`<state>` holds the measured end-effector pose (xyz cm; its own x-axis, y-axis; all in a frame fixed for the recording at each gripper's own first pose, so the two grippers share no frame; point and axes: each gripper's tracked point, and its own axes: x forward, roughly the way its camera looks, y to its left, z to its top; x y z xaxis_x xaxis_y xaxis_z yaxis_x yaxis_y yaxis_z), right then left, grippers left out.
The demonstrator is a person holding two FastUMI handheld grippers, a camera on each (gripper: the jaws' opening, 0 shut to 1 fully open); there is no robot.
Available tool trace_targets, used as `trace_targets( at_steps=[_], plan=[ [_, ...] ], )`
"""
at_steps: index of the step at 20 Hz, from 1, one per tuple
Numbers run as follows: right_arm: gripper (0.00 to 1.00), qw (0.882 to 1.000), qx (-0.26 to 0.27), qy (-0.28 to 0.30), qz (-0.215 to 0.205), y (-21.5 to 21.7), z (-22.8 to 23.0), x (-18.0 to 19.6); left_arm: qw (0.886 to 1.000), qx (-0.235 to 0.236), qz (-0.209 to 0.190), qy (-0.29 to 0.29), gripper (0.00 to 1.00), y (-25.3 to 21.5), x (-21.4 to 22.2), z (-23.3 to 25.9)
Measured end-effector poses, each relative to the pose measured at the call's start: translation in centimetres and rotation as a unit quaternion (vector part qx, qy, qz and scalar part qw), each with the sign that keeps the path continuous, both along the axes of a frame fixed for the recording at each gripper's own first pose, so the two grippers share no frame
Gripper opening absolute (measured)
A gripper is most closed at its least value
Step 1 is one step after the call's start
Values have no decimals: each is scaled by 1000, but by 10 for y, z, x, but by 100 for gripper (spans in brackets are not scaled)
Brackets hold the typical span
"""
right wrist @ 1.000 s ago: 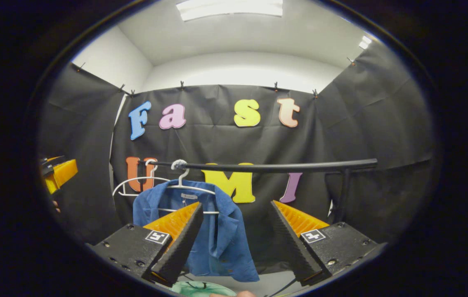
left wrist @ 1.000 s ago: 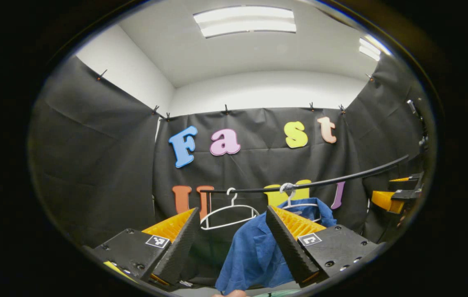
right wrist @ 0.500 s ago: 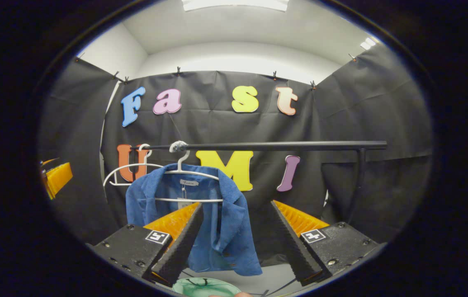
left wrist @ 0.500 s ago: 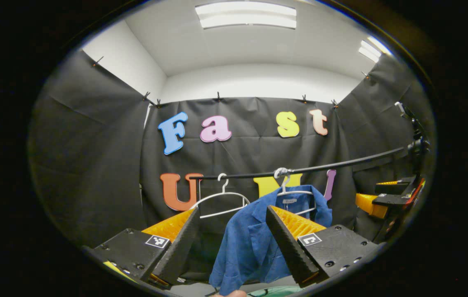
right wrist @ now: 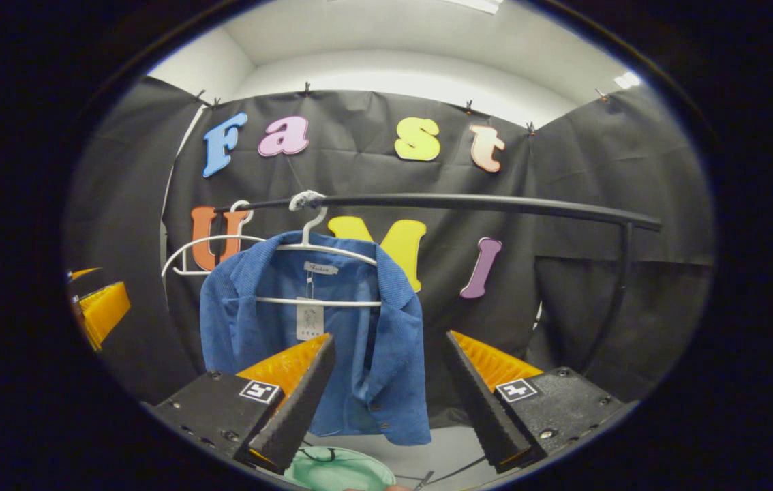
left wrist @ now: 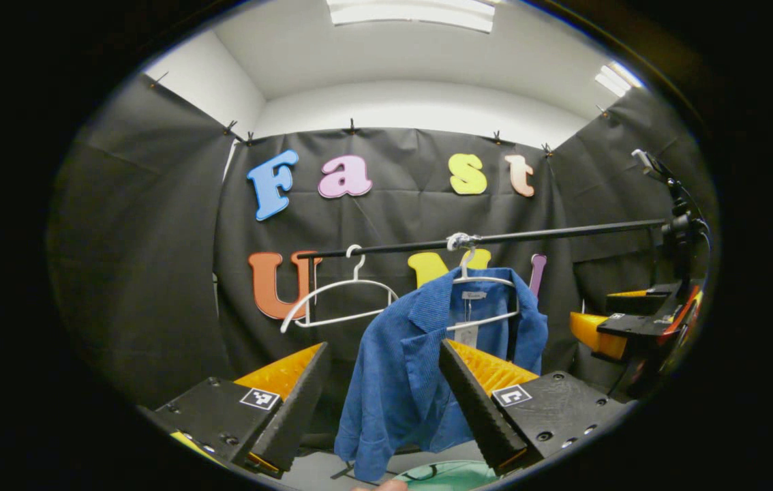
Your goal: Grasp the clothes on the hanger with both hands and then place them into the laundry hamper below.
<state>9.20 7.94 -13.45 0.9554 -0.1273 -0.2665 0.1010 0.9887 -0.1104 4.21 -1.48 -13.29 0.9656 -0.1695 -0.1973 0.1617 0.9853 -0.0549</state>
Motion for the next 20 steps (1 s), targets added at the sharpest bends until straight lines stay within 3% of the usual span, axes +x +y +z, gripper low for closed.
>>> trace_targets(
  at_steps=[10,19,20],
  plan=[
    [98,998,22,38,43,-15,-49,85,999,-12,31,19,98,-39,43,-41],
    [98,996,16,88,28,-42,-105,132,996,-8,60,67,100,-70,89,-115],
    [98,995,18,92,26,-45,-111,137,995,-6,64,73,96,-71,95,-122]
  ],
)
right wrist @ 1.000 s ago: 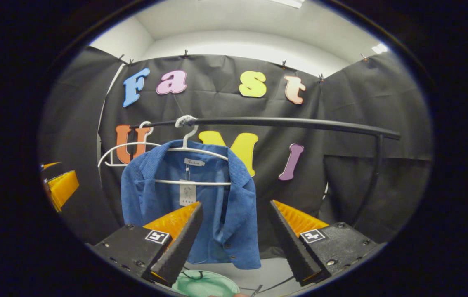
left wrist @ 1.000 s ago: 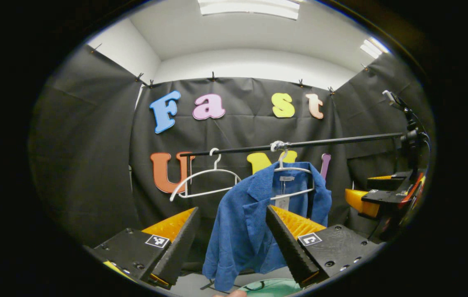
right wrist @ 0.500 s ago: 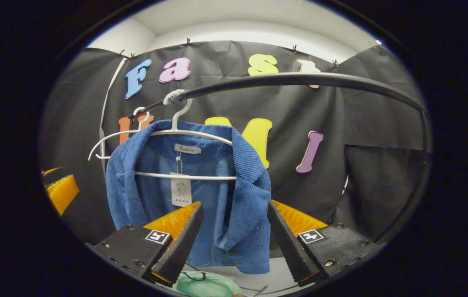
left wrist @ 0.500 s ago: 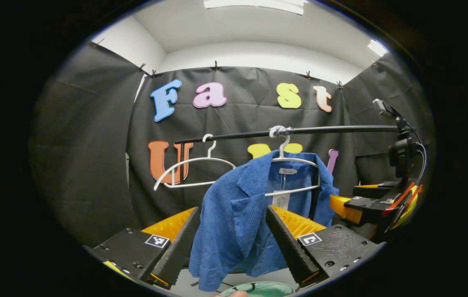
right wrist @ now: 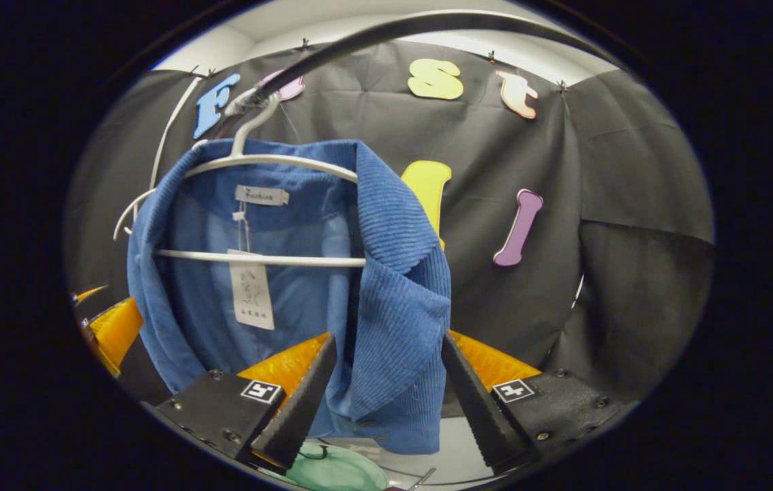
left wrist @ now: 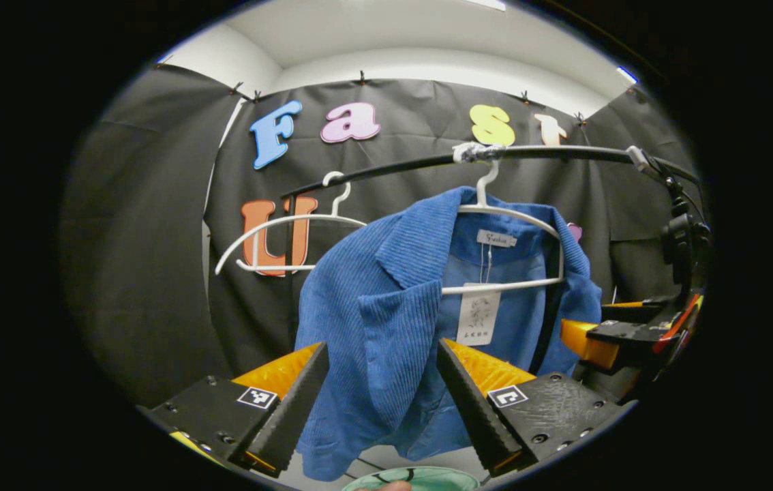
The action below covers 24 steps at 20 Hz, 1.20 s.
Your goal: Grasp the clothes on the hanger with both hands and then place them into the laundry hamper below.
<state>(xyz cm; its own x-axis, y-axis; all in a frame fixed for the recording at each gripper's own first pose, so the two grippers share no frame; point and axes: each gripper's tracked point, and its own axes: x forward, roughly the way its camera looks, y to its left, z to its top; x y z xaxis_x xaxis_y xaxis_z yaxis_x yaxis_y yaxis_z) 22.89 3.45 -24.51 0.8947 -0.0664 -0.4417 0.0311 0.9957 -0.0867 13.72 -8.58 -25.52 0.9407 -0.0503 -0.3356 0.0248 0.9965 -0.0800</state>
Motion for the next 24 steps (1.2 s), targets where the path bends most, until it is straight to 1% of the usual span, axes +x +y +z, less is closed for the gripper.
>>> trace_targets(
  at_steps=[1,2,3,5,6,7,8,9,10,11,12,13,14,15,16,17,18,19,20,21,22,24],
  plan=[
    [98,1000,0,5,-2,-2,-5,6,1000,5,3,2,96,0,6,-6],
    [96,1000,1,9,-1,-3,-10,10,1000,12,7,4,100,0,10,-11],
    [96,1000,1,13,-3,-5,-16,16,1000,17,9,9,100,-3,15,-19],
    [96,1000,-1,18,-6,-7,-22,24,999,21,14,19,92,-4,23,-34],
    [96,1000,-4,19,-8,-8,-25,27,999,21,17,22,100,-5,26,-38],
    [96,1000,-13,18,-14,-12,-26,31,999,22,22,25,100,-6,29,-43],
    [94,1000,-21,14,-19,-15,-27,35,999,21,25,28,100,-6,32,-47],
    [93,999,-24,8,-19,-17,-25,38,999,21,28,27,96,-6,36,-49],
    [92,1000,-23,3,-16,-15,-24,40,999,20,28,27,96,-7,39,-51],
    [90,1000,-21,1,-16,-16,-24,41,999,20,28,26,92,-8,42,-52],
    [87,1000,-17,-1,-17,-18,-25,42,999,21,32,26,96,-8,44,-52],
    [84,1000,-15,-2,-20,-20,-24,45,999,19,34,24,96,-8,45,-52],
    [80,1000,-12,-3,-21,-22,-25,45,999,16,38,24,85,-7,48,-52],
    [79,1000,-11,-4,-22,-24,-24,45,999,13,43,27,76,-5,50,-53],
    [74,1000,-9,-5,-23,-27,-25,46,998,10,46,29,67,-3,51,-53],
    [71,1000,-7,-7,-24,-29,-25,47,998,9,52,31,59,0,52,-53],
    [65,1000,-3,-8,-25,-31,-24,46,998,8,57,32,50,2,53,-52],
    [62,1000,2,-9,-27,-33,-24,46,997,6,63,34,41,3,52,-52],
    [54,1000,8,-9,-29,-35,-24,45,997,6,72,34,32,8,52,-52],
    [50,999,15,-9,-29,-37,-25,45,996,5,77,33,23,10,52,-51],
    [41,999,22,-8,-30,-38,-24,44,997,-1,75,33,14,9,51,-50],
    [35,999,39,-5,-33,-40,-22,42,997,-15,69,35,15,6,48,-49]
  ],
)
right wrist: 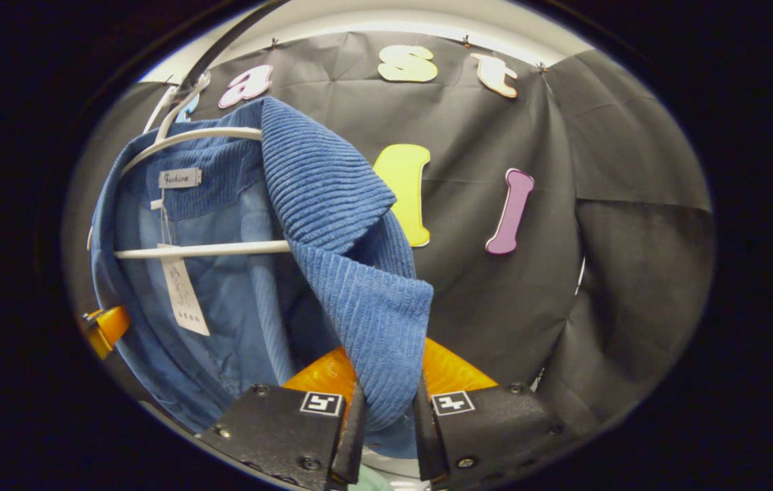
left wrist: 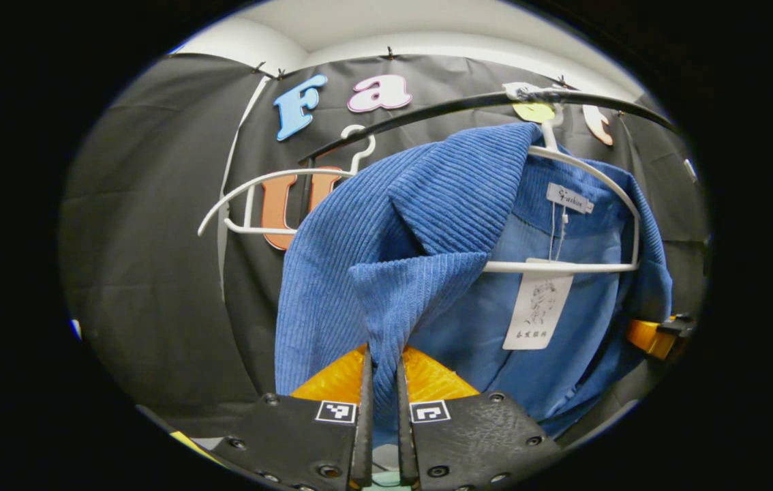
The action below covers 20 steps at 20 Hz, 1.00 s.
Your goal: Grasp the clothes on the hanger with both hands and then place them into the laundry hamper below.
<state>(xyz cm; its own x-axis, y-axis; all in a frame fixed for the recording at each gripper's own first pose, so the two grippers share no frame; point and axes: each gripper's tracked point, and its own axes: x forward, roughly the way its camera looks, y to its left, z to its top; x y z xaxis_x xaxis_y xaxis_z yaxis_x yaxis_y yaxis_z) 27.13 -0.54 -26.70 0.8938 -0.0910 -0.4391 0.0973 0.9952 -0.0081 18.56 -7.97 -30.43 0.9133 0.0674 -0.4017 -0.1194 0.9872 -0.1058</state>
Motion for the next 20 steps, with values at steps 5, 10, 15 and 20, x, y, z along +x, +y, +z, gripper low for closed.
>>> trace_targets(
  at_steps=[5,10,15,20],
  plan=[
    [18,998,67,-5,-15,-9,11,-2,999,-35,-15,16,6,0,-4,7],
    [16,994,96,-28,-39,-27,35,-2,1000,-25,-19,-2,6,14,-4,33],
    [16,992,108,-39,-59,-41,50,4,999,-31,-18,-17,11,26,-4,53],
    [15,987,132,-62,-65,-48,69,15,999,-19,-22,-31,12,39,-1,75]
  ],
)
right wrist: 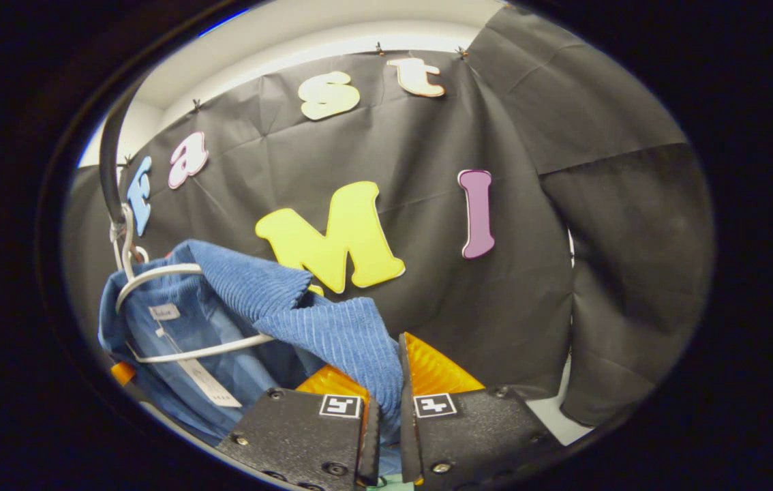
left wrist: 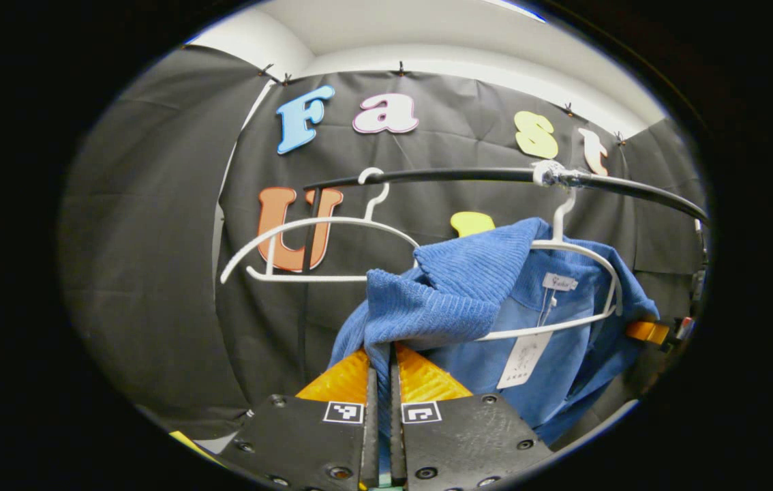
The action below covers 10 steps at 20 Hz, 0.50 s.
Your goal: Grasp the clothes on the hanger with both hands and then place them into the laundry hamper below.
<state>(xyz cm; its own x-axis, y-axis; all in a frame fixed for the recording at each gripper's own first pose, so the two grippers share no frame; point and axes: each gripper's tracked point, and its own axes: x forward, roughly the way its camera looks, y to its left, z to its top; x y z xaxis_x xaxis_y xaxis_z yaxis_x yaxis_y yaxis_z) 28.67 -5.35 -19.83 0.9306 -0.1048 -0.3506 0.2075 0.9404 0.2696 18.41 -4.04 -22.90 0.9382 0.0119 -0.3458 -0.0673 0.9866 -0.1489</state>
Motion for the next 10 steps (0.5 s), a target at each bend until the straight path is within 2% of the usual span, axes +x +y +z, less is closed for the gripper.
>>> trace_targets(
  at_steps=[2,4,5,7,8,10],
  plan=[
    [16,1000,12,0,4,-1,4,7,1000,-1,-1,1,11,8,8,6],
    [12,1000,27,-7,4,-2,9,13,1000,-2,2,10,2,14,7,12],
    [11,999,32,-10,6,-2,10,15,1000,4,-3,9,7,14,13,16],
    [10,999,39,-8,4,-5,13,21,1000,12,-9,5,7,20,18,22],
    [10,999,44,-6,6,-6,14,22,1000,7,-9,5,1,23,21,24],
    [8,999,52,-5,4,-9,16,31,1000,-10,-9,8,1,29,26,27]
  ],
)
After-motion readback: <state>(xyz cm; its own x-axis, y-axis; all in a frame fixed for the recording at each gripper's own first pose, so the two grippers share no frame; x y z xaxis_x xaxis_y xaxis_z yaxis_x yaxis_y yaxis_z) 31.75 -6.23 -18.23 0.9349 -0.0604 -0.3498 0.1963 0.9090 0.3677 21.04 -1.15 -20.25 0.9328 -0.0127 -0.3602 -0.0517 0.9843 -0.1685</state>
